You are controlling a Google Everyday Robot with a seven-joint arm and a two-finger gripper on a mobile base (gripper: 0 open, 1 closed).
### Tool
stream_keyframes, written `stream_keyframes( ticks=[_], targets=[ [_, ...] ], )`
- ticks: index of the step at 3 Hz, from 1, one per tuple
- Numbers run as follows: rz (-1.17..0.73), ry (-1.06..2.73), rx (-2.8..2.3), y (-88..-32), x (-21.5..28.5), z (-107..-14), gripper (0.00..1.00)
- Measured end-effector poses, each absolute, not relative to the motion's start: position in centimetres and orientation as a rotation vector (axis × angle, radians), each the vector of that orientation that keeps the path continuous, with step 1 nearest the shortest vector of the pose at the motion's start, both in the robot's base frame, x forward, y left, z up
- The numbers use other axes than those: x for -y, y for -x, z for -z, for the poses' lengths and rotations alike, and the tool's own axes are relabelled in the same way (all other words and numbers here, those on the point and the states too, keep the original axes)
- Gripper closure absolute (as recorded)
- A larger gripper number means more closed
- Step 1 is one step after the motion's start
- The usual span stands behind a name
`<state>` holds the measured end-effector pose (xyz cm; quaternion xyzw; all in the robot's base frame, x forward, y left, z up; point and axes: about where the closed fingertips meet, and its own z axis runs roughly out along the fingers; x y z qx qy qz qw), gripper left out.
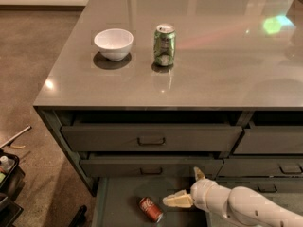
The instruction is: Pick coke can from bottom drawer and place on counter
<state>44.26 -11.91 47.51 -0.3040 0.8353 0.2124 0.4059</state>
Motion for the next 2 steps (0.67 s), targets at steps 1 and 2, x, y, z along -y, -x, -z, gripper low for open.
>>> stream_keyframes(
  ticks=[1,2],
  targets=[
    [-0.698,0.715,-2.145,-43.5,9.8,-41.3,0.0],
    [-0.801,0.674,-2.194,-42.6,8.6,-36.7,0.0]
  ],
)
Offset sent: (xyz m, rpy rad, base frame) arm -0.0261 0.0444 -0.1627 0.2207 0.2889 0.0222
